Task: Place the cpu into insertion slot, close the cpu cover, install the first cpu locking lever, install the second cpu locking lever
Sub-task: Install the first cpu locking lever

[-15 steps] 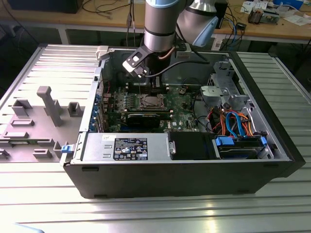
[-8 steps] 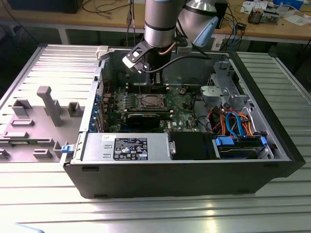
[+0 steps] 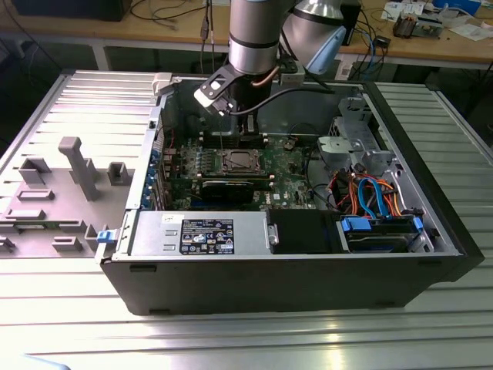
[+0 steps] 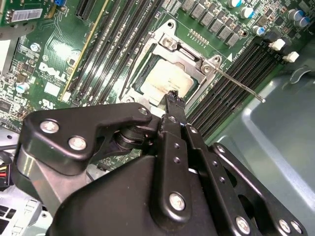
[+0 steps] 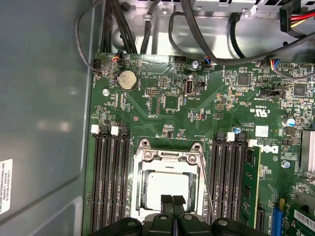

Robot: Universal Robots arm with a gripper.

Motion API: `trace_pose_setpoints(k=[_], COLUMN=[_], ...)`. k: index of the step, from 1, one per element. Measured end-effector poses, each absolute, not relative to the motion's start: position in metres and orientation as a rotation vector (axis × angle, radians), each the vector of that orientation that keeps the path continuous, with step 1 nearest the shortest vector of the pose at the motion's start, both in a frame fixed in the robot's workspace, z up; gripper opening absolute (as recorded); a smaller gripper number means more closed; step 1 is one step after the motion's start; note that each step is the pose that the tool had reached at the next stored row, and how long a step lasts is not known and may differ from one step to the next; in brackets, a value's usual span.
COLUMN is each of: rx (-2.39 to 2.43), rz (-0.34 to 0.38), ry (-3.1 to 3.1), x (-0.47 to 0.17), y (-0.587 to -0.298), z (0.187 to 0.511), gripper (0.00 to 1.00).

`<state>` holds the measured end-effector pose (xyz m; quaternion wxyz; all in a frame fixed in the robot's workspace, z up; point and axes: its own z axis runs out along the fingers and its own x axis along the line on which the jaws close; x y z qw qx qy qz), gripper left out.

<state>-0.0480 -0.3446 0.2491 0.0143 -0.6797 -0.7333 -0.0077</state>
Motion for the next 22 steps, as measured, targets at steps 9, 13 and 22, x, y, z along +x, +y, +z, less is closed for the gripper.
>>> trace_pose_setpoints(k=[9,13,22], rx=[-1.951,-1.885,-1.796], rz=[-0.021,-0.019,-0.013], ry=[-2.424,-2.476,-2.544], x=[-0.0483,-0.0483,-0.0487], y=[-0.3446,-0.3446,-0.3446], z=[0.2490,0.2490,0.2490], gripper=[0.11,0.11,0.11])
